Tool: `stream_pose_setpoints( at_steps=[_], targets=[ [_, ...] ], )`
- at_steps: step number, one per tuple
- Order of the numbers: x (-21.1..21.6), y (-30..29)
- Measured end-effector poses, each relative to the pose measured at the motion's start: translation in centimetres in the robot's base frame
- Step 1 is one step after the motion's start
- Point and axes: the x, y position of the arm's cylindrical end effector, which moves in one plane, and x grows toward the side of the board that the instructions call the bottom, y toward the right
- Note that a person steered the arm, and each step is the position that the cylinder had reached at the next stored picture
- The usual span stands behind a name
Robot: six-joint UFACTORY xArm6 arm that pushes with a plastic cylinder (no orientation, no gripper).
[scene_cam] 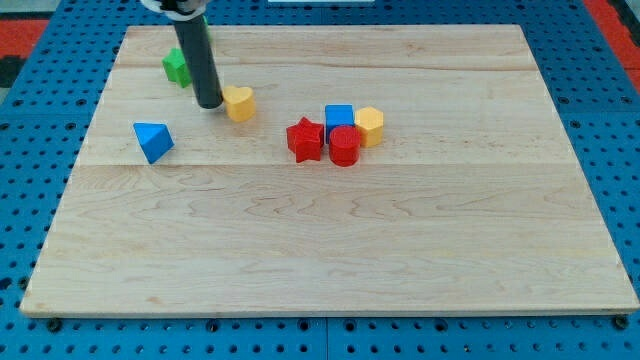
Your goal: Move your arm to the left of the blue triangle
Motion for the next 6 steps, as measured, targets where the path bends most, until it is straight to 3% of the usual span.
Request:
stream_pose_setpoints(
  at_steps=[2, 3, 4, 6],
  targets=[
    [-0.5, 4.9],
    [1.5, 9.3],
    [1.4, 7.2],
    [-0.6, -7.7]
  ],
)
